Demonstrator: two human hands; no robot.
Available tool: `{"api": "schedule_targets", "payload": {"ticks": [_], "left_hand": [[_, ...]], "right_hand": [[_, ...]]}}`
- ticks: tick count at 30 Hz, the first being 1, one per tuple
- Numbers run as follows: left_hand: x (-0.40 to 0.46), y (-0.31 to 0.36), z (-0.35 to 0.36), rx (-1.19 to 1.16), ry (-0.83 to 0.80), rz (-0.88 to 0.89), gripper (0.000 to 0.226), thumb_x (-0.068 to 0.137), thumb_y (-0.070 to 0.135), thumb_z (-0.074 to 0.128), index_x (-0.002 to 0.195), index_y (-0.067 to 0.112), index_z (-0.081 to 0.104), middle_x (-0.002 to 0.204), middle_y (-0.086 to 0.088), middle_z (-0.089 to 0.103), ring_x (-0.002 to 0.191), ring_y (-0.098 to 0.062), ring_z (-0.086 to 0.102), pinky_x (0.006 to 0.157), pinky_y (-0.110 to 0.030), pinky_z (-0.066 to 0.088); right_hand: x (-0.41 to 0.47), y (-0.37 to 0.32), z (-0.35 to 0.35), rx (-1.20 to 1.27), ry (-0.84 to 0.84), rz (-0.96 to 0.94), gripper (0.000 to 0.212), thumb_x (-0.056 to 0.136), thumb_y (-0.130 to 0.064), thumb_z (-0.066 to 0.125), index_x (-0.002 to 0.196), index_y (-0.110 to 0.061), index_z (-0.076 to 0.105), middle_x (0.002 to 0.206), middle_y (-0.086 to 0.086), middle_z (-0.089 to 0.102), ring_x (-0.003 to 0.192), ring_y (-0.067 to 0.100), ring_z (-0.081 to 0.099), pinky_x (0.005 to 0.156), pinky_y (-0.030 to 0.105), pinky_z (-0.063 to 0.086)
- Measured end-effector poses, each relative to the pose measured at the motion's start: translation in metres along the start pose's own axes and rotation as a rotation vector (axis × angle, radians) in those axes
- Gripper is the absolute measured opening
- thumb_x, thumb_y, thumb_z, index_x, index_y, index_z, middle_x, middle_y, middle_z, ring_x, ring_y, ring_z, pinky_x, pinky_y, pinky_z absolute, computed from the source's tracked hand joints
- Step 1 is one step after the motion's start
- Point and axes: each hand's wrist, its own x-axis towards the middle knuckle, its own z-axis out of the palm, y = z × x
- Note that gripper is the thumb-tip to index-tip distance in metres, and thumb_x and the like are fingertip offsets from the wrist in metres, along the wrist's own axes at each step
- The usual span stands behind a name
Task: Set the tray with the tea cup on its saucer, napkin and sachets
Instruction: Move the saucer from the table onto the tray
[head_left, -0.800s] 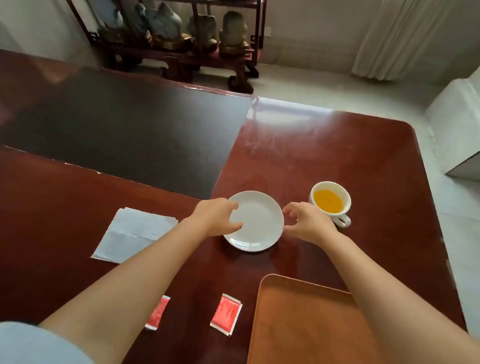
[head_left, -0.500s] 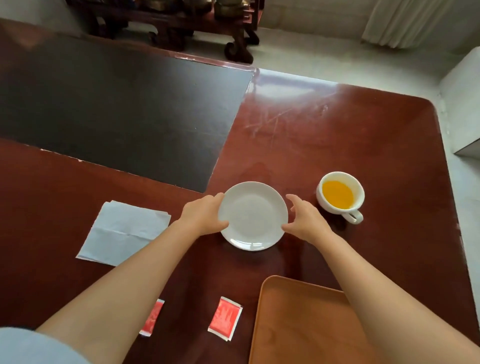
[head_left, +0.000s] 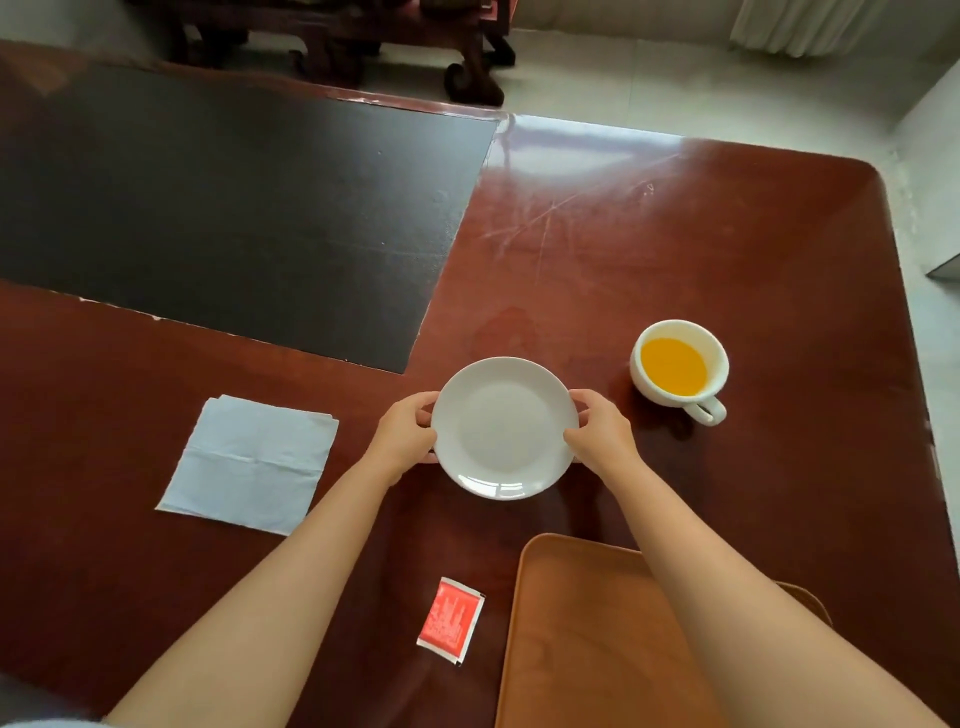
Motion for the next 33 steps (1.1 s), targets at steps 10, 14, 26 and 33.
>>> {"api": "schedule_targets", "payload": {"ticks": [10, 14, 26, 33], "left_hand": [[-0.083, -0.005, 0.029, -0.179, -0.046, 0.129, 0.05, 0.083, 0.0, 0.065, 0.117, 0.036, 0.06, 0.098, 0.005, 0.069, 0.09, -0.013, 0.066, 0.055, -0.016, 0.055], [-0.122, -0.019, 0.053, -0.211, -0.048, 0.129, 0.042, 0.082, 0.004, 0.067, 0.109, 0.036, 0.064, 0.088, 0.006, 0.074, 0.085, -0.01, 0.07, 0.057, -0.017, 0.056], [-0.178, -0.067, 0.107, -0.127, -0.049, 0.079, 0.047, 0.085, -0.006, 0.056, 0.12, 0.024, 0.062, 0.096, -0.006, 0.065, 0.074, -0.014, 0.068, 0.058, -0.02, 0.057], [-0.183, -0.077, 0.122, -0.056, -0.012, 0.11, 0.043, 0.085, 0.002, 0.065, 0.124, 0.021, 0.059, 0.094, 0.003, 0.067, 0.072, -0.012, 0.07, 0.057, -0.019, 0.057]], "right_hand": [[-0.078, 0.049, -0.043, 0.381, -0.038, -0.008, 0.054, 0.078, 0.002, 0.062, 0.12, -0.032, 0.057, 0.095, 0.0, 0.068, 0.086, 0.015, 0.065, 0.057, 0.025, 0.057], [-0.122, 0.084, -0.055, 0.44, -0.024, -0.001, 0.058, 0.075, 0.006, 0.063, 0.11, -0.04, 0.059, 0.091, -0.003, 0.068, 0.08, 0.012, 0.068, 0.056, 0.02, 0.056], [-0.187, 0.162, -0.054, 0.504, -0.04, 0.013, 0.049, 0.077, -0.002, 0.069, 0.113, -0.033, 0.06, 0.098, 0.0, 0.066, 0.092, 0.018, 0.063, 0.058, 0.024, 0.058], [-0.189, 0.176, -0.052, 0.504, -0.034, 0.005, 0.048, 0.078, -0.004, 0.071, 0.105, -0.041, 0.057, 0.098, -0.004, 0.065, 0.091, 0.017, 0.061, 0.055, 0.02, 0.056]]}}
